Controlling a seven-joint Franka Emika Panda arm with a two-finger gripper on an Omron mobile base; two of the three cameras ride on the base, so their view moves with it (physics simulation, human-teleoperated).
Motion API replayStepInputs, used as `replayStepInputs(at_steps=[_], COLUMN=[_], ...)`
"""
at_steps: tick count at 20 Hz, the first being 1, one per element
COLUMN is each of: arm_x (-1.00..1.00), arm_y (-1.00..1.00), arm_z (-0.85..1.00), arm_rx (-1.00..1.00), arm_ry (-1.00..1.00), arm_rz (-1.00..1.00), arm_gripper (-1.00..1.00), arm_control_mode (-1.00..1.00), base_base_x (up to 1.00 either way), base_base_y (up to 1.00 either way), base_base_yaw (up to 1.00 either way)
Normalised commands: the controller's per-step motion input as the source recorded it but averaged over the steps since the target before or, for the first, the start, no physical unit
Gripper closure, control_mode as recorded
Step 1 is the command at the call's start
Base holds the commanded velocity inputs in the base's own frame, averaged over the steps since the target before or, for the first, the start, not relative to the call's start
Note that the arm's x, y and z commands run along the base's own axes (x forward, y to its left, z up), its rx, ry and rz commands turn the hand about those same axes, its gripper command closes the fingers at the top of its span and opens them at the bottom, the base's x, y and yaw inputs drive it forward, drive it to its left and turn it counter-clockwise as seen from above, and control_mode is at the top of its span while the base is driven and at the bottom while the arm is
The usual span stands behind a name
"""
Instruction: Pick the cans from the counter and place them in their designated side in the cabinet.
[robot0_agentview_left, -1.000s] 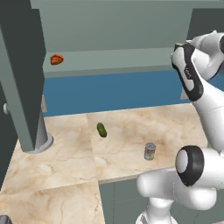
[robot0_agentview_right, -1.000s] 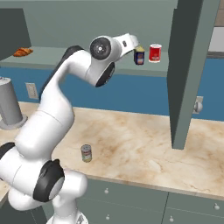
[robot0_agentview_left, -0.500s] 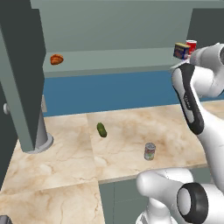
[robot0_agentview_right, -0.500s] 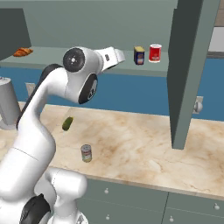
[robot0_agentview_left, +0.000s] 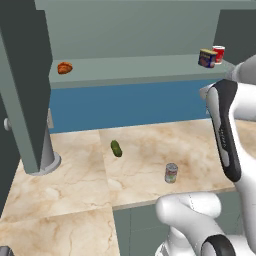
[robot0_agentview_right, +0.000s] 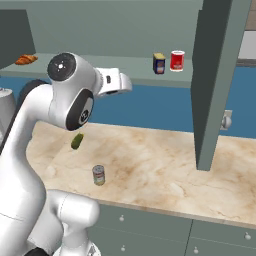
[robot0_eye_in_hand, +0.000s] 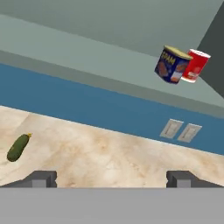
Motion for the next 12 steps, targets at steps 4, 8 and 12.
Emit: replayStepInputs(at_steps=[4, 8, 12], arm_x=[-0.57, -0.41, -0.15], arm_y=[0.29, 0.28, 0.29], arm_z=[-0.36, -0.25, -0.14], arm_rx=[0.1, 0.05, 0.02], arm_ry=[0.01, 0.08, 0.15], arm_rz=[0.0, 0.0, 0.0], arm_gripper=[-1.0, -1.0, -1.0], arm_control_mode=[-1.0, -1.0, -1.0], base_base_x=[0.0, 0.0, 0.0], base_base_y=[0.0, 0.0, 0.0], base_base_yaw=[0.0, 0.0, 0.0])
